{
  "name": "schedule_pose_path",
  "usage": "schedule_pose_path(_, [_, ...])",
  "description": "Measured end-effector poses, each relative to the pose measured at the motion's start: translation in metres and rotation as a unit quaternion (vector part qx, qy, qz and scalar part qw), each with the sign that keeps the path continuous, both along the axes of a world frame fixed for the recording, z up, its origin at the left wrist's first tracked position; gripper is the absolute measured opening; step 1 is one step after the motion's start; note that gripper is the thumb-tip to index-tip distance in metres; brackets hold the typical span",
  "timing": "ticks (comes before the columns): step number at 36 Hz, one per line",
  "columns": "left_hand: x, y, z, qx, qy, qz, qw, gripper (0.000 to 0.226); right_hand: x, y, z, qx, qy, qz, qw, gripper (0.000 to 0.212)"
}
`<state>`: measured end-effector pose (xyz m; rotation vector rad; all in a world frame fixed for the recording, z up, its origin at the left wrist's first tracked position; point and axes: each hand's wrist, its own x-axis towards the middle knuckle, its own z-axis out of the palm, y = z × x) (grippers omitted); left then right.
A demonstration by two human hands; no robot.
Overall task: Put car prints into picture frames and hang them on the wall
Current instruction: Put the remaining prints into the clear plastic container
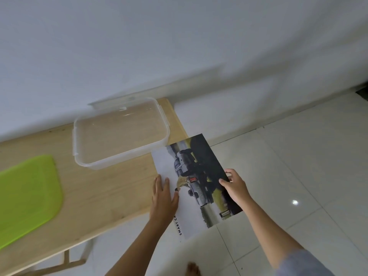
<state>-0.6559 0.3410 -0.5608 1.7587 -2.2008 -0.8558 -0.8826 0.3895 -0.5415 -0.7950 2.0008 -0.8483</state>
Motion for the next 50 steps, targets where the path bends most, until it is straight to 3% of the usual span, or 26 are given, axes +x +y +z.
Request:
schedule_pose_path(7, [0.004, -0.010, 0.001, -0.034, -0.004, 0.007, 0.999, 0.051, -0.005, 0.005, -0.001, -0.019, 0.011, 0.036, 0.999, 0.046])
schedule_pose_path(14, [0.003, -0.035, 0.004, -0.037, -0.044, -0.029, 0.998, 0.059, -0.014, 0.017, -0.004, -0.035, 0.009, 0.098, 0.995, 0.052])
schedule_pose_path(25, [0.014, -0.056, 0.002, -0.038, -0.062, -0.071, 0.995, 0.078, -0.016, 0.010, -0.006, -0.079, 0.117, 0.192, 0.971, 0.054])
schedule_pose_path(32, [0.025, -0.066, 0.010, -0.042, 0.009, -0.059, 0.997, 0.083, -0.011, -0.007, -0.012, -0.101, 0.189, 0.220, 0.952, 0.053])
schedule_pose_path(37, [0.033, -0.069, 0.013, 0.023, 0.115, -0.024, 0.993, 0.087, -0.007, -0.018, -0.018, -0.120, 0.208, 0.207, 0.948, 0.051])
schedule_pose_path(44, [0.044, -0.068, 0.016, 0.061, 0.183, -0.026, 0.981, 0.088, -0.003, -0.031, -0.015, -0.120, 0.231, 0.238, 0.936, 0.053])
schedule_pose_path(50, [0.055, -0.065, 0.016, 0.058, 0.171, 0.006, 0.983, 0.079, 0.006, -0.044, -0.016, -0.118, 0.245, 0.270, 0.924, 0.054])
